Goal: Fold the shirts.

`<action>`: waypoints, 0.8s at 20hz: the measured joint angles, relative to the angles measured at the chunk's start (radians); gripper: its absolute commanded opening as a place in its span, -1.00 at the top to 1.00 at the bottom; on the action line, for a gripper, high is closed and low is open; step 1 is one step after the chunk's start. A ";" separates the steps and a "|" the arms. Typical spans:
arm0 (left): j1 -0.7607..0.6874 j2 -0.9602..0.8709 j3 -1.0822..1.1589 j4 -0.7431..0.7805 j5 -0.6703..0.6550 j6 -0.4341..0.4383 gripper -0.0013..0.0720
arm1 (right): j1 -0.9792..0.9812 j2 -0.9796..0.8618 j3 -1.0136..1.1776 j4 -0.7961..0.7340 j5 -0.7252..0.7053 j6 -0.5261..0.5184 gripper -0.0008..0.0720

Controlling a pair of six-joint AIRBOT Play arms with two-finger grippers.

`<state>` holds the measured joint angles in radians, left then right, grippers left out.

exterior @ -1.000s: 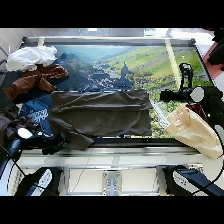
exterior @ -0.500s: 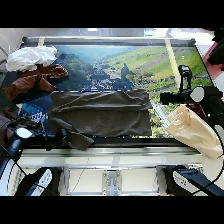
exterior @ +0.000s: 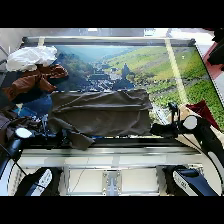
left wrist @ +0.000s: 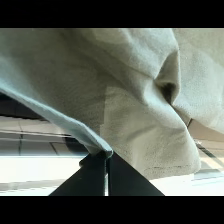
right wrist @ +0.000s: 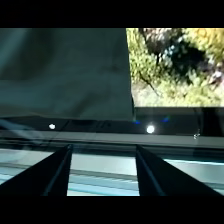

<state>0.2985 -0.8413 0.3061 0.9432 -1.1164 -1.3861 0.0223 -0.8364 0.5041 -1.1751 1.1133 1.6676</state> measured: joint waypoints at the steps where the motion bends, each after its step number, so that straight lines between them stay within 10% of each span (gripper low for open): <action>1: 0.000 0.000 0.000 0.000 0.000 0.005 0.93 | 0.000 0.015 -0.041 0.034 -0.020 0.015 -0.40; 10: 0.000 0.000 0.000 -0.005 -0.003 0.025 0.93 | 0.000 0.053 -0.267 0.269 -0.369 0.120 -0.37; 14: 0.000 0.000 0.000 -0.006 -0.006 0.025 0.93 | 0.000 0.054 -0.303 0.288 -0.453 0.172 0.89; 16: 0.000 0.000 0.000 -0.006 -0.006 0.025 0.93 | 0.000 0.055 -0.309 0.302 -0.488 0.181 0.90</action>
<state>0.2985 -0.8413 0.3065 0.9371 -1.1225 -1.3609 0.0223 -0.7818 0.1951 -0.8730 0.6254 1.8488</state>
